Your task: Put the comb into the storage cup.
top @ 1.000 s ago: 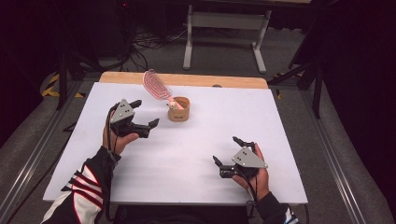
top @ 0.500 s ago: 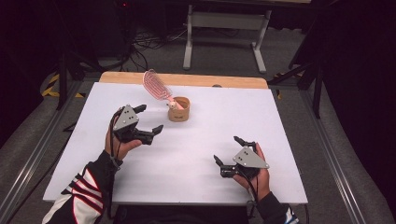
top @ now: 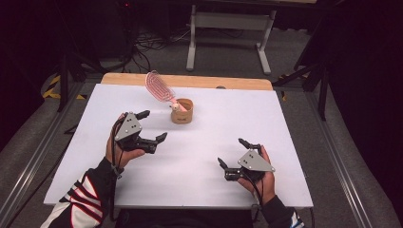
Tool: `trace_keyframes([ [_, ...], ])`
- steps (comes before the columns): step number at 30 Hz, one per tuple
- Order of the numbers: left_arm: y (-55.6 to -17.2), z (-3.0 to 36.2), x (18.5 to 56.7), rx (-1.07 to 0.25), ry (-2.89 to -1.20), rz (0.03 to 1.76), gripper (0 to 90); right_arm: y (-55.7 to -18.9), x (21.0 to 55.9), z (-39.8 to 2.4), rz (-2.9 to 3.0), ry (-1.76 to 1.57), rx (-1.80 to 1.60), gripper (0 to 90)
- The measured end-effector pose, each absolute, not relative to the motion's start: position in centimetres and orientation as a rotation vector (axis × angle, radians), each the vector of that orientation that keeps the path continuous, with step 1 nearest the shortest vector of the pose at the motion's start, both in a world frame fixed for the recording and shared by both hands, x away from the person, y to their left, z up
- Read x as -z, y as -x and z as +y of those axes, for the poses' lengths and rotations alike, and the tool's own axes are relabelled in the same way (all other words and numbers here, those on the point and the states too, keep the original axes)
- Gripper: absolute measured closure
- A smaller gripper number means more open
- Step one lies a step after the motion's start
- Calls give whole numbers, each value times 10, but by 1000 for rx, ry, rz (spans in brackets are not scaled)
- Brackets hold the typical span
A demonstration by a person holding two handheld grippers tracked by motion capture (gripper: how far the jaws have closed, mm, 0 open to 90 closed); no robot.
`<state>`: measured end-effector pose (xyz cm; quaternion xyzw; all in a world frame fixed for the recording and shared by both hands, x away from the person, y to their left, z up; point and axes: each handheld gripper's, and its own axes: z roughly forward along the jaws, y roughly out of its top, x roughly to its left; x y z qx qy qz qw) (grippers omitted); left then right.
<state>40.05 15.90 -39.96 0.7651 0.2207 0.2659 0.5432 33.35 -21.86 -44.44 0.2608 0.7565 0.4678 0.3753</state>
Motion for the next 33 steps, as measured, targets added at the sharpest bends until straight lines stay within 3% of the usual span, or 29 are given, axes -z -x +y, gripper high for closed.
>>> trace_keyframes([
  [33, -360, 171, 406, -728, -1877, 452, 51, -328, 439, -217, 1919, -648, -1205, 68],
])
